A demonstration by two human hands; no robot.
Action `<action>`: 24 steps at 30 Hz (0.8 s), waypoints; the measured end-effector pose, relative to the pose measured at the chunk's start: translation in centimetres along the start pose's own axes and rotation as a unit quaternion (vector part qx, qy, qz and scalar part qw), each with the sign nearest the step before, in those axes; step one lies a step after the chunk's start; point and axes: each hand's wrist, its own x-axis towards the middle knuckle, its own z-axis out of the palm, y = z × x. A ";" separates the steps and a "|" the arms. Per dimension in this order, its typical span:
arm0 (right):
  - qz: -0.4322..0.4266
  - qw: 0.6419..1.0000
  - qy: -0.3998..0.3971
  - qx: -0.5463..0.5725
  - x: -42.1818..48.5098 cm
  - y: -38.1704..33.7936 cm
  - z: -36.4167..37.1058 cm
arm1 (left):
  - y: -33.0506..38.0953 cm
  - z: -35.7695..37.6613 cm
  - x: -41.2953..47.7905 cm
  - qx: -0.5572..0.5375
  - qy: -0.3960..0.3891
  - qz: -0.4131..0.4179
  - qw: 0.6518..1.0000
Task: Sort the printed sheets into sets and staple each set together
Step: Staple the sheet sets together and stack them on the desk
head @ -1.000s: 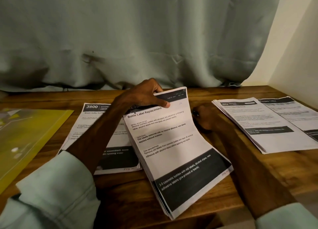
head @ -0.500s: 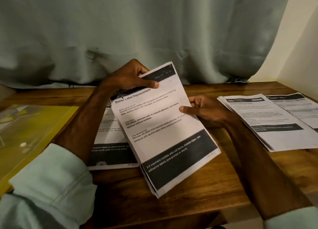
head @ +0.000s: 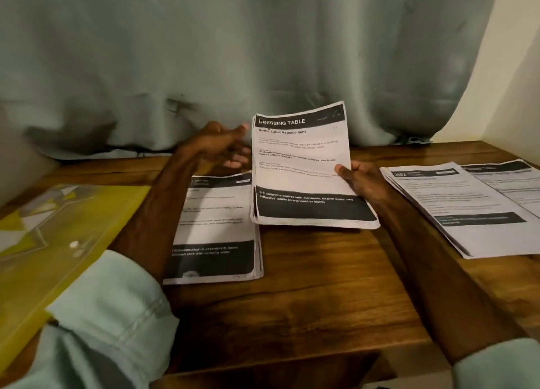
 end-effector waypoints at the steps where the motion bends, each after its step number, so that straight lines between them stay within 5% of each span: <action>1: 0.009 1.000 -0.001 0.022 -0.4 -0.2 0.4 | 0.0 0.3 -0.3 0.009 -0.025 -0.028 0.999; 9: 0.019 0.997 -0.037 0.064 -2.5 -2.0 5.2 | -1.6 -2.4 -4.8 0.076 -0.038 -0.040 0.996; 16: -0.008 0.995 -0.085 0.046 -4.9 -4.5 10.6 | -6.4 -9.6 -8.7 0.131 0.082 -0.042 0.987; 20: -0.001 0.995 -0.073 0.062 -6.0 -5.4 13.7 | -10.8 -11.7 -10.4 0.195 0.253 0.020 0.947; 24: 0.019 0.994 -0.075 0.079 -7.1 -5.4 16.0 | -14.3 -11.1 -12.0 0.160 0.292 0.083 0.939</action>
